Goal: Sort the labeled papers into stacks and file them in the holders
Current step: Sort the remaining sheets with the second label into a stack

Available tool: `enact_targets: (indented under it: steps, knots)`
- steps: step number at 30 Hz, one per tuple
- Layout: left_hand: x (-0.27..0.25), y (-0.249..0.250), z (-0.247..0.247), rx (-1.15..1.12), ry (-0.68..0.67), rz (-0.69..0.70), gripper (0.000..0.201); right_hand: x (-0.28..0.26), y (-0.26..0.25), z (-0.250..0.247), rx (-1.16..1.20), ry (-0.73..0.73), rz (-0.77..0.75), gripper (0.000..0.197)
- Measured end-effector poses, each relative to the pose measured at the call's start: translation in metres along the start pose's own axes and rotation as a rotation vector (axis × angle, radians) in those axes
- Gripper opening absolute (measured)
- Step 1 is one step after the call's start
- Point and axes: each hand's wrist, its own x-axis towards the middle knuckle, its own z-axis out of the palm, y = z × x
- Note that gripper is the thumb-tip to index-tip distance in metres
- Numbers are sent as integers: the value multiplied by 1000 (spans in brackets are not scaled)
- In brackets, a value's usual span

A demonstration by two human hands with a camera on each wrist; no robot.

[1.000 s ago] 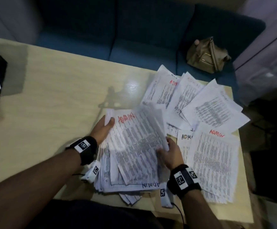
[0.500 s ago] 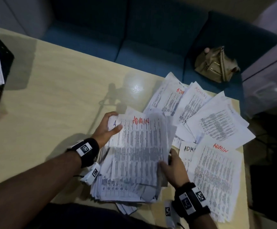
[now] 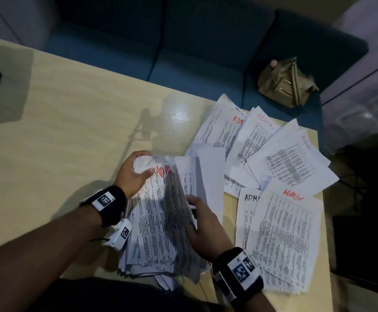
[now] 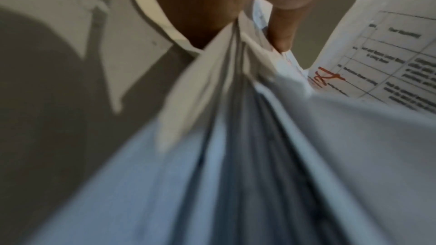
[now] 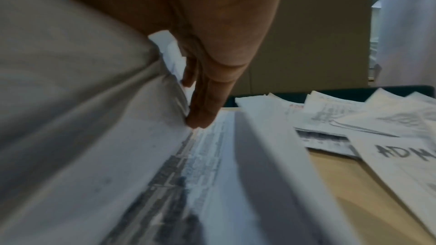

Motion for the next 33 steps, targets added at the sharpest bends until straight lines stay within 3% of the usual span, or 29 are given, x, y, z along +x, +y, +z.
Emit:
enact_targets:
  steps: [2,4,7,9,12,16,21,26,28,31,33]
  knots:
    - [-2,2,-1,-28,48,-6,33,4,-2,5,42,89,51,51]
    - [-4,5,0,-66,79,0,30,10,1,6,61,190,204,54]
    - [-7,2,-1,-87,63,-26,33,17,19,6,135,284,410,84]
    - [-10,-1,-2,-61,6,-42,45,21,31,5,80,314,416,80]
    - [-13,-5,-1,-5,-47,-11,58,28,47,2,-171,315,414,46]
    - [-14,-7,4,49,-35,-14,56,34,55,-1,-208,333,515,30]
    - [-10,-12,3,64,-45,-35,51,36,54,0,-128,331,565,38]
    - [-7,-11,3,39,-38,-61,46,25,51,-4,58,315,426,29]
    - [-6,-11,3,47,-35,-69,47,23,52,-7,92,288,431,15]
    - [-6,-10,4,81,-34,-106,52,28,56,-9,261,337,518,46]
    - [-7,-8,4,97,-49,-106,56,37,57,-10,194,392,540,41]
